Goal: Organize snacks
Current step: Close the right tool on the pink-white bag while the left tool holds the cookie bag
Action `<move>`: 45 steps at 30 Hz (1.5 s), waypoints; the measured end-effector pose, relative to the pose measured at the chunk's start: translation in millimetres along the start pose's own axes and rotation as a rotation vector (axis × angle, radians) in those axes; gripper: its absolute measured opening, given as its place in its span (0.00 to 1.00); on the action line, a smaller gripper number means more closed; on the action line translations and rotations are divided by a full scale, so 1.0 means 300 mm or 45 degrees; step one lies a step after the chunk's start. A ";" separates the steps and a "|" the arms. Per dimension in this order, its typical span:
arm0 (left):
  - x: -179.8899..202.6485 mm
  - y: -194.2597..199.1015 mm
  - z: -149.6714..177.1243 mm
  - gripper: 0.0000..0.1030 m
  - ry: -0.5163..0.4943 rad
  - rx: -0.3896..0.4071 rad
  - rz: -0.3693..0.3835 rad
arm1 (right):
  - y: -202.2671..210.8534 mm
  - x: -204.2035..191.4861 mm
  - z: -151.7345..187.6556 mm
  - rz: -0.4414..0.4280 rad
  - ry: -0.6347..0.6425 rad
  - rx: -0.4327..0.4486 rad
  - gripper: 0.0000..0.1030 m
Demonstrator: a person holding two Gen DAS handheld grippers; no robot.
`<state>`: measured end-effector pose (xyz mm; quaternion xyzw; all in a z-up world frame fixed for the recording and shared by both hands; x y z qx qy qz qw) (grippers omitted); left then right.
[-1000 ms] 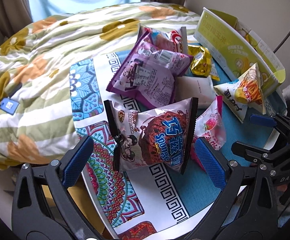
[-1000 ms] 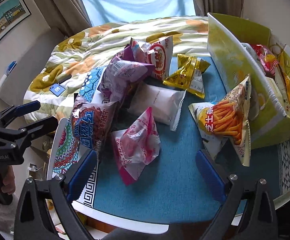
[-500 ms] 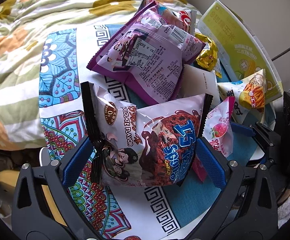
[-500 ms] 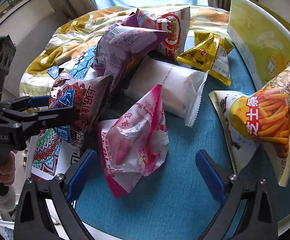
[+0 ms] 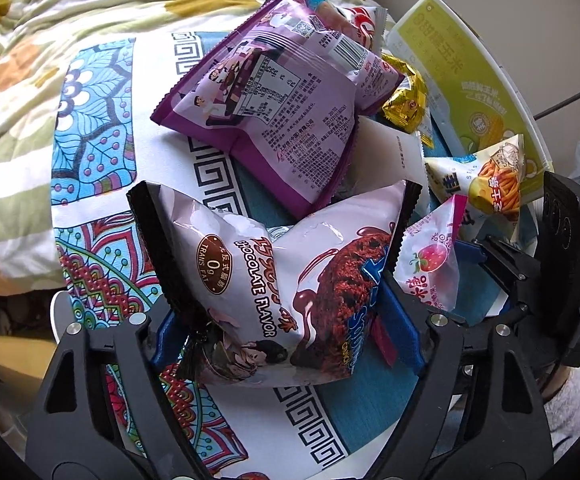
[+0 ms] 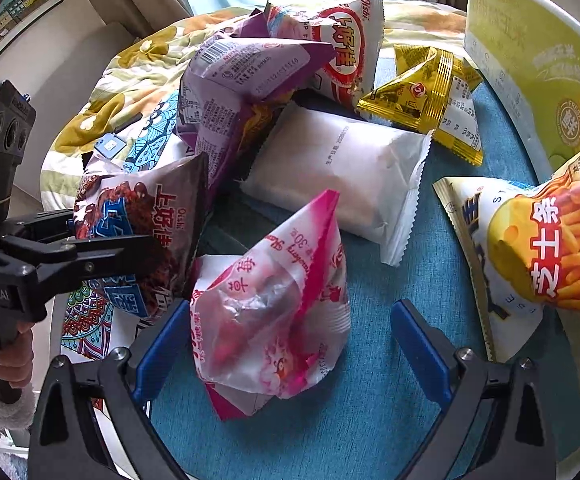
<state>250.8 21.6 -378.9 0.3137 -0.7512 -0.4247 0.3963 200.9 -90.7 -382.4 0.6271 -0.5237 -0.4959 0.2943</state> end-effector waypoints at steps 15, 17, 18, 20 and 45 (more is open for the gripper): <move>-0.026 0.046 0.048 0.78 0.012 0.026 -0.100 | -0.023 -0.045 -0.009 -0.011 0.043 -0.029 0.66; -0.022 0.048 0.054 0.78 0.015 0.029 -0.103 | -0.026 -0.051 -0.012 0.004 0.052 -0.025 0.62; -0.019 0.048 0.056 0.78 0.016 0.030 -0.103 | -0.025 -0.052 -0.010 0.009 0.059 -0.028 0.60; -0.014 0.053 0.061 0.78 0.018 0.034 -0.105 | -0.023 -0.055 -0.010 0.018 0.063 -0.020 0.58; 0.145 0.357 0.021 0.78 0.035 0.236 -0.126 | 0.317 -0.046 0.006 0.083 -0.008 0.181 0.51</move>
Point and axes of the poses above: each gripper's, at about its wrist camera, not at the fingertips, and y roughly against the way its jaws point, x to its right, z to its underside, the point moved 9 cm from there along -y, roughly the way its jaws point, and after that the axes turned 6 degrees about -y, right-handed, at the moved point
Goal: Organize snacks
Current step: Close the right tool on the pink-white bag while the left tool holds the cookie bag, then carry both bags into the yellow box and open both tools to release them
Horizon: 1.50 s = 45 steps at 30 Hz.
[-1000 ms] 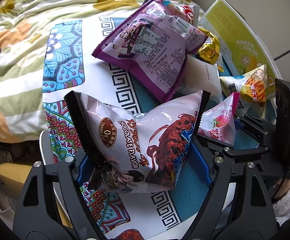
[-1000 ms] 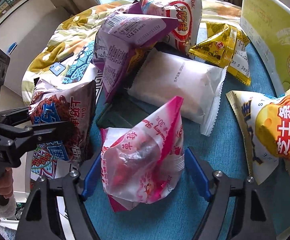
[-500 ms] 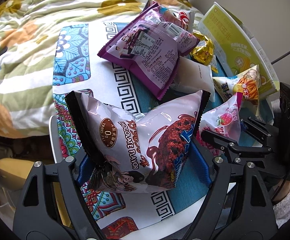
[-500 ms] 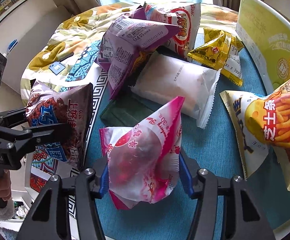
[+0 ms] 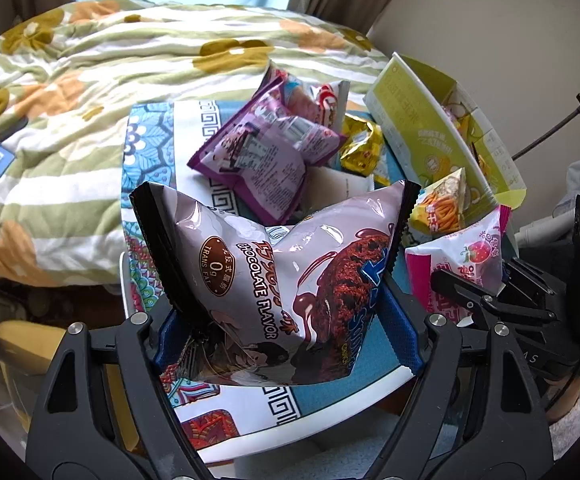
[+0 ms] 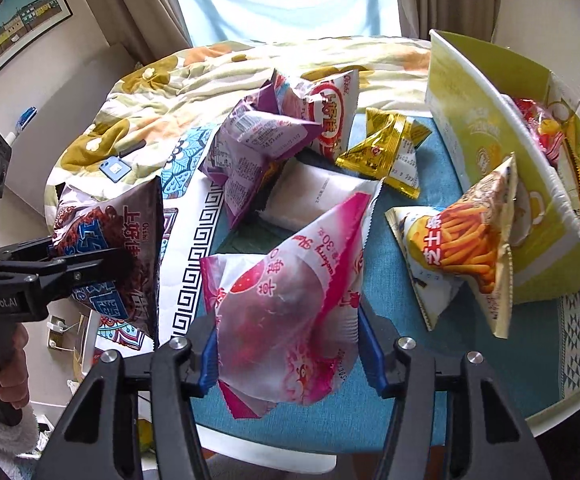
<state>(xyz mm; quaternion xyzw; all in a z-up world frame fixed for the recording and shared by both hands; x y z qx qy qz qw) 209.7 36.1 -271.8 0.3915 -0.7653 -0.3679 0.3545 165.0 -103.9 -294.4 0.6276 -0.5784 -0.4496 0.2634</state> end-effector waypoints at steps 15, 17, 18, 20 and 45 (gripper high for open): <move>0.443 0.095 -0.348 0.78 -0.076 0.233 0.000 | 0.400 0.289 -0.250 0.014 -0.085 0.240 0.51; 0.531 0.061 -0.394 0.78 -0.067 0.243 0.023 | 0.445 0.370 -0.292 0.023 -0.077 0.267 0.51; 0.577 0.036 -0.414 0.78 -0.063 0.244 0.036 | 0.466 0.412 -0.309 0.031 -0.072 0.281 0.51; 0.669 -0.020 -0.453 0.78 -0.066 0.240 0.051 | 0.501 0.501 -0.340 0.046 -0.066 0.297 0.51; 0.925 -0.363 -0.408 0.95 0.039 0.091 -0.168 | 0.387 1.049 -0.465 -0.053 -0.056 0.137 0.51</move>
Point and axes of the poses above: each gripper's, at about its wrist camera, not at the fingertips, and y roughly against the way its jaws point, x to its right, z to its underside, the point moved 9 cm from there along -y, roughly the way its jaws point, and after that the axes turned 6 degrees about -y, right-handed, at the moved point
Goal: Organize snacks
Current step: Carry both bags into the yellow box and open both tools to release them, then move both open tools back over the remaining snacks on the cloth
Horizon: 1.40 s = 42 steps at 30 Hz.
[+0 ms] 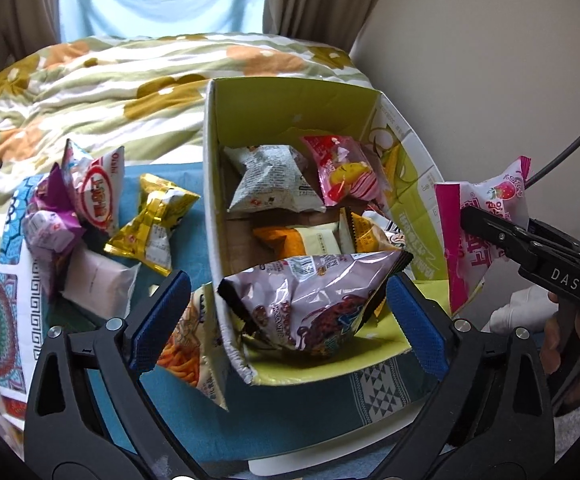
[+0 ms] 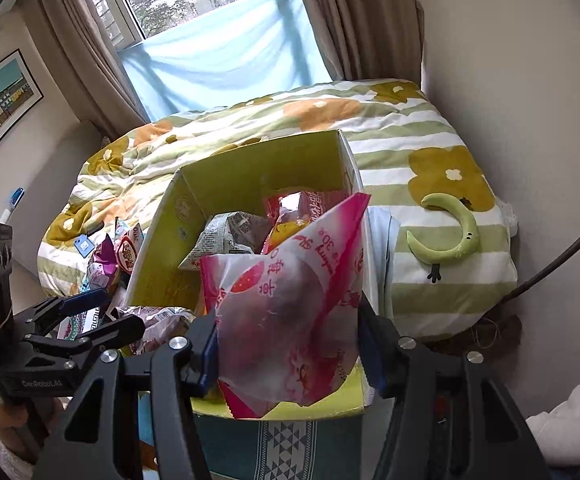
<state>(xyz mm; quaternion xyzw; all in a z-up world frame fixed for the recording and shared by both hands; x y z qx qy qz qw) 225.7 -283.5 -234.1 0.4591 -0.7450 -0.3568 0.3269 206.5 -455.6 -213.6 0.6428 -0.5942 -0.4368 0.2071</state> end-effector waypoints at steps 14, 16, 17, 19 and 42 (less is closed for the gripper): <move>-0.096 0.089 0.046 0.95 0.047 0.055 -0.124 | -0.111 -0.049 0.011 0.059 0.104 -0.024 0.61; -0.102 0.097 0.059 0.95 0.061 0.057 -0.121 | -0.099 -0.049 0.007 0.048 0.071 0.016 0.86; -0.105 0.099 0.068 0.95 0.064 0.056 -0.123 | -0.088 -0.046 0.005 0.043 0.064 0.047 0.98; -0.108 0.101 0.088 0.95 0.066 0.050 -0.132 | -0.068 -0.041 0.011 0.039 0.061 0.087 0.99; -0.200 0.328 0.169 0.95 0.144 0.155 -0.269 | 0.074 -0.159 0.053 -0.085 0.151 0.107 0.99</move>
Point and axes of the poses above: each gripper's, at about its wrist camera, not at the fingertips, and y roughly against the way its jaws point, x to its right, z to its underside, the point moved 9 cm from there along -y, roughly the way its jaws point, and after that the axes turned 6 degrees about -y, right-handed, at the moved point
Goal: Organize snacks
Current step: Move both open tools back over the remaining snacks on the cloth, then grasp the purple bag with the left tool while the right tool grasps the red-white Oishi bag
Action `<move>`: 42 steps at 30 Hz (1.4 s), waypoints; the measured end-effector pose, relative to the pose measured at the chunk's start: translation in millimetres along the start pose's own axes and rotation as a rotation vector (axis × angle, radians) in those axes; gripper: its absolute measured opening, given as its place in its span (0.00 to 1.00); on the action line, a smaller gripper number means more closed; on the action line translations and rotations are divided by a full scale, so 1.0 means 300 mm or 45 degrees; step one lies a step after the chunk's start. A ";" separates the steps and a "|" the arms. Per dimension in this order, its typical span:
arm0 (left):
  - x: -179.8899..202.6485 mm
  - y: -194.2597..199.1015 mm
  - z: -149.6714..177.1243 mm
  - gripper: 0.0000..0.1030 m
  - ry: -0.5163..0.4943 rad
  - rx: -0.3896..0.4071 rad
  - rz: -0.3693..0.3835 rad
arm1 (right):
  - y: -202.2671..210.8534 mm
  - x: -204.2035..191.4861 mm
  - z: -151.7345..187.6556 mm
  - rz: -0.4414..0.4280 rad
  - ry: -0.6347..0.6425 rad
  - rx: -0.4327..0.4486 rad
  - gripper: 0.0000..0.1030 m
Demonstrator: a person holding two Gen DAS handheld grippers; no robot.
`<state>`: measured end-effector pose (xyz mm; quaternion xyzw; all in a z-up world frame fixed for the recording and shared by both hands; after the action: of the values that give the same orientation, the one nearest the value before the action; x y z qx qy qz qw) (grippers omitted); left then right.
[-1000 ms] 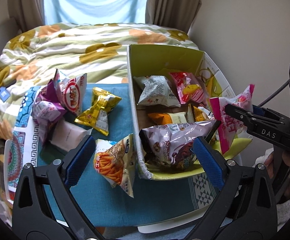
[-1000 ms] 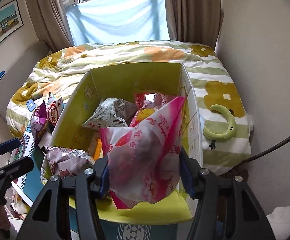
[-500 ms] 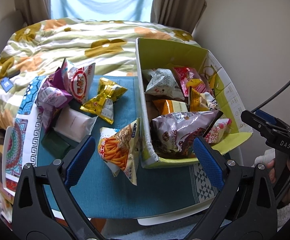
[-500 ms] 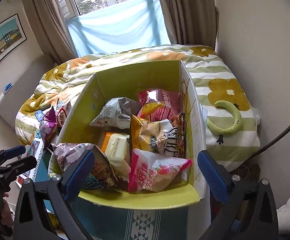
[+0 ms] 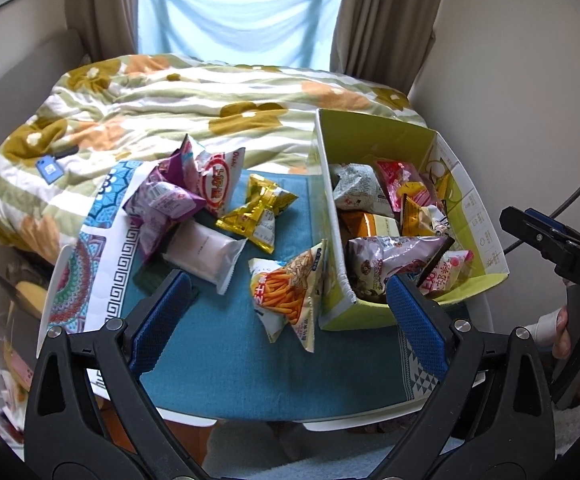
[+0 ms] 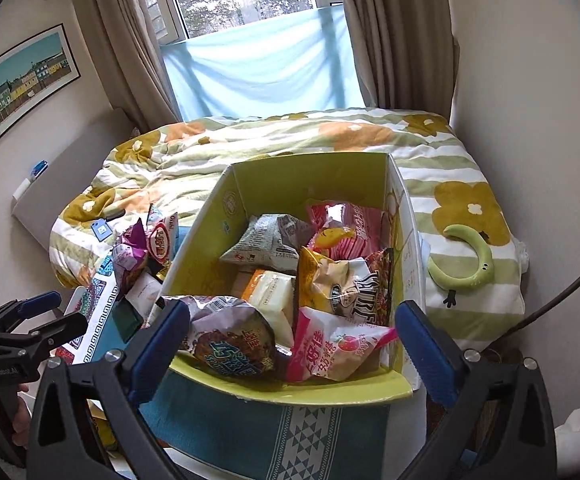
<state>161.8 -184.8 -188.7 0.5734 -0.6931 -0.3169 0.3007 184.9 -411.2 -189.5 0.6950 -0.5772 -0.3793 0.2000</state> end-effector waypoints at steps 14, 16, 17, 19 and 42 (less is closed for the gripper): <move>-0.382 -0.003 -0.093 0.95 0.030 0.044 0.001 | -0.062 -0.335 -0.090 -0.084 0.061 0.067 0.99; -0.446 -0.026 -0.122 0.95 0.024 0.027 0.021 | -0.091 -0.386 -0.103 -0.068 0.044 0.071 0.99; -0.478 -0.042 -0.136 0.95 0.021 0.015 0.029 | -0.107 -0.413 -0.110 -0.068 0.029 0.068 0.99; -0.544 -0.078 -0.163 0.95 0.025 -0.011 0.051 | -0.144 -0.467 -0.125 -0.073 0.001 0.062 0.99; -0.785 -0.617 -0.135 0.95 0.443 -0.427 0.368 | -0.805 -0.759 -0.185 0.045 0.079 -0.381 0.99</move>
<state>343.2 17.2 -321.3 0.4568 -0.6435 -0.2778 0.5478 373.6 -141.5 -259.7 0.6586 -0.5199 -0.4358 0.3256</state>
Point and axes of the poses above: each gripper's, at about its wrist camera, not at the fingertips, and y roughly against the way its jaws point, x to its right, z to its underside, the point moved 9 cm from there along -y, roughly the way its jaws point, and after that the axes turned 6 degrees about -y, right-handed, at the moved point
